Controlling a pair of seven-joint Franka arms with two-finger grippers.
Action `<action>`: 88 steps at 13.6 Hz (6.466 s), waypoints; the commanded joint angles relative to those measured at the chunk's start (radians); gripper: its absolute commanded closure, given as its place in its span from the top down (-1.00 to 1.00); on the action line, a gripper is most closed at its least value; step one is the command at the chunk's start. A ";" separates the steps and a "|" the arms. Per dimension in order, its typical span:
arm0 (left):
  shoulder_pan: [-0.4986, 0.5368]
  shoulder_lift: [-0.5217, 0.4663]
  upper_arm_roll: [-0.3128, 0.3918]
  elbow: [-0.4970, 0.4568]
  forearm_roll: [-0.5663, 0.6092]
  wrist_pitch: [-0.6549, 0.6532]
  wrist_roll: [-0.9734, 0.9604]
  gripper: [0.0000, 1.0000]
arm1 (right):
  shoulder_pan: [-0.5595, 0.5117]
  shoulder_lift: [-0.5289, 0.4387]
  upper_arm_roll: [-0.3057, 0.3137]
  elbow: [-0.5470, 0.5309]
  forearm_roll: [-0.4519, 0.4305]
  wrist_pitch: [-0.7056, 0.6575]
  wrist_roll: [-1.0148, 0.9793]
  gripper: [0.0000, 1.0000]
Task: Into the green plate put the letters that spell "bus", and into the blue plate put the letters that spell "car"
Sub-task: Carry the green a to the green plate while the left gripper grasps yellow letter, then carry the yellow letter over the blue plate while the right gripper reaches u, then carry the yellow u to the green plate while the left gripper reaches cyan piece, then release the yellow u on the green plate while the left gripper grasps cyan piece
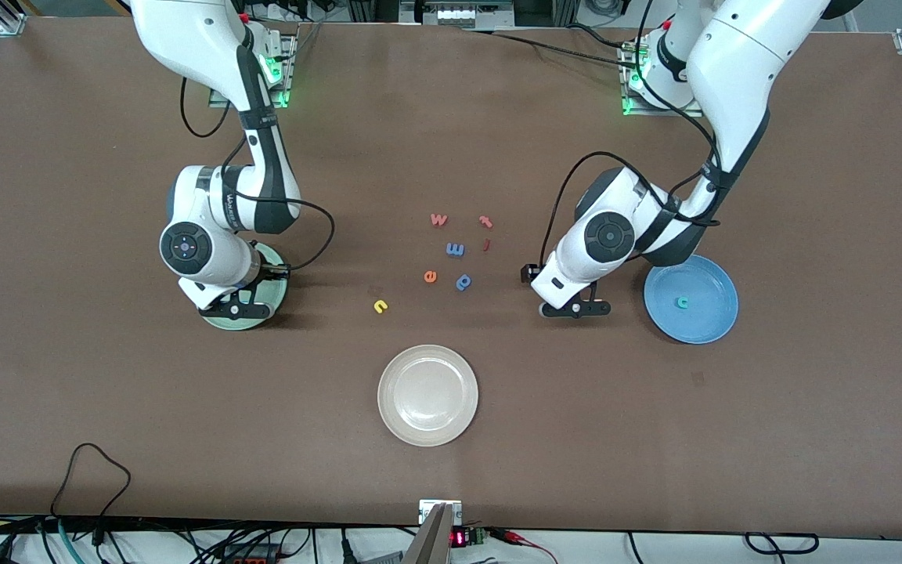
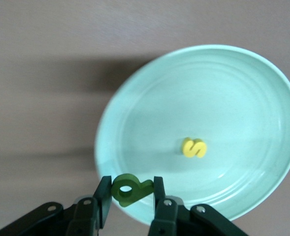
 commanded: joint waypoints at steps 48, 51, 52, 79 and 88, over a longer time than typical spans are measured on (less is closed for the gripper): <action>0.343 -0.071 0.016 -0.023 0.197 -0.222 0.317 1.00 | 0.048 0.255 0.231 0.347 0.124 0.200 -0.067 -0.26; 0.347 -0.077 -0.044 -0.009 0.182 -0.242 0.308 1.00 | 0.048 0.247 0.231 0.347 0.122 0.199 -0.070 -0.51; 0.347 -0.077 -0.073 -0.004 0.180 -0.262 0.268 1.00 | 0.051 0.240 0.228 0.351 0.122 0.193 -0.068 -0.56; 0.168 -0.051 -0.199 -0.289 0.526 0.091 0.232 0.75 | 0.072 0.105 -0.218 -0.095 0.280 0.113 -0.447 -0.56; 0.263 -0.014 -0.202 -0.289 0.527 0.174 0.444 0.52 | 0.132 0.049 -0.417 0.114 0.298 -0.190 -0.374 1.00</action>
